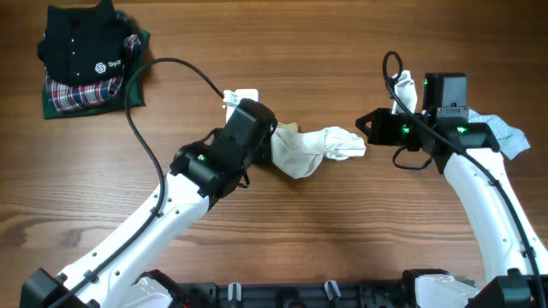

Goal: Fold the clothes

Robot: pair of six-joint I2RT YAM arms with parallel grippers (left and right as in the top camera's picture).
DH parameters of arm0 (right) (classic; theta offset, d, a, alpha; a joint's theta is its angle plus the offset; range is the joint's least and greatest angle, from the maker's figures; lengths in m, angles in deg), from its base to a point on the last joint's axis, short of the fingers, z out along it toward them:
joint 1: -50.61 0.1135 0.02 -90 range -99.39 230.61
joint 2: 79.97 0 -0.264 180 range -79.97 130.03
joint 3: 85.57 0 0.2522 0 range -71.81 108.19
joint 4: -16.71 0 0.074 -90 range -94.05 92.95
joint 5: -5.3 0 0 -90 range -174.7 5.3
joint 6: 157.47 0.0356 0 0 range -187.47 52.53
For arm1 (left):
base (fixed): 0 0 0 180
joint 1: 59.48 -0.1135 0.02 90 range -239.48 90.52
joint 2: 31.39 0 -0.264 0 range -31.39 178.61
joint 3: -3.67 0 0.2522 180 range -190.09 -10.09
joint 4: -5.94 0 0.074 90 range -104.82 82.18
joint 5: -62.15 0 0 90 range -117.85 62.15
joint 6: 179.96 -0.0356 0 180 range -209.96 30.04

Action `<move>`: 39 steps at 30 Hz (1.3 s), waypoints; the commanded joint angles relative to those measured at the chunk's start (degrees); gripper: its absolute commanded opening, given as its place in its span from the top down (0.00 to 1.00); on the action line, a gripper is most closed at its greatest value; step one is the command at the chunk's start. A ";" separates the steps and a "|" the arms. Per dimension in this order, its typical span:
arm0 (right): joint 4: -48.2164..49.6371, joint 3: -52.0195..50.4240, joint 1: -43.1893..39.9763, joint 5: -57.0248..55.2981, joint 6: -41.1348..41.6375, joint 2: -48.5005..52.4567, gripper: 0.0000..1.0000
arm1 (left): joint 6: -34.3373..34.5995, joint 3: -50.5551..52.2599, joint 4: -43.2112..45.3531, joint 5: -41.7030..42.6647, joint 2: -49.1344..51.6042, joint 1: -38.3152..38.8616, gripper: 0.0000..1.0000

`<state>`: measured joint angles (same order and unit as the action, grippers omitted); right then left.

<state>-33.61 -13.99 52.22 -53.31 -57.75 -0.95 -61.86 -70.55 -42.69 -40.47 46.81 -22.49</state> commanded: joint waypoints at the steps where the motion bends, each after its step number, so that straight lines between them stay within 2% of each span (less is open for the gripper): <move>1: 0.04 -0.55 0.44 -0.61 -0.72 1.01 0.78 | -0.68 -0.42 0.09 -0.94 -0.42 -0.26 0.96; 2: 1.16 -1.57 1.42 -0.68 -0.76 2.56 0.69 | -0.68 -0.42 0.09 -0.94 -0.42 -0.26 0.96; 3: 2.86 -2.51 2.84 -0.76 -0.85 4.42 0.64 | -0.68 -0.42 0.09 -0.94 -0.42 -0.26 0.96; 7: 6.56 -3.06 10.14 -8.50 -8.96 12.57 0.60 | -0.70 -0.42 0.04 -0.94 -0.42 -0.26 0.96; 9: 6.16 -3.06 12.04 -12.70 -12.85 14.21 0.59 | -0.70 -0.42 0.07 -0.94 -0.39 -0.26 0.96; 12: 5.62 -3.06 12.48 -13.18 -17.77 14.36 0.59 | -0.70 -0.42 0.09 -0.96 -0.39 -0.26 0.96; 17: 6.10 -3.06 12.52 -13.38 -19.63 14.43 0.60 | -0.70 -0.42 0.11 -0.96 -0.39 -0.26 0.96; 19: 6.23 -3.06 13.07 -13.33 -14.16 14.43 0.64 | -0.70 -0.42 0.11 -0.96 -0.42 -0.26 0.96; 20: 6.19 -3.06 13.07 -12.57 -8.39 14.43 0.66 | -0.70 -0.42 0.11 -0.96 -0.39 -0.26 0.96; 23: 6.40 -3.06 13.14 -8.63 2.36 14.43 0.65 | -0.70 -0.42 0.11 -0.96 -0.39 -0.26 0.96; 27: 6.82 -3.06 15.76 -12.66 14.03 14.43 0.62 | -0.68 -0.42 0.13 -0.96 -0.39 -0.26 0.96; 30: 4.96 -3.06 19.32 -20.28 32.04 14.43 0.55 | -0.70 -0.42 0.07 -0.96 -0.39 -0.26 0.96; 32: 2.10 -3.06 20.37 -29.33 46.38 14.43 0.60 | -0.70 -0.42 -0.17 -0.94 -0.39 -0.26 0.96; 35: 0.96 -3.06 20.35 -34.97 53.40 14.43 0.63 | -0.70 -0.42 -0.50 -0.96 -0.39 -0.26 0.96; 39: 6.78 -3.06 20.37 -35.82 54.34 14.43 0.67 | -0.70 -0.42 -0.31 -0.96 -0.39 -0.26 0.96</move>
<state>-28.32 -16.94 72.39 -86.29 -6.35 12.71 -61.86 -70.55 -43.04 -40.47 46.81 -22.49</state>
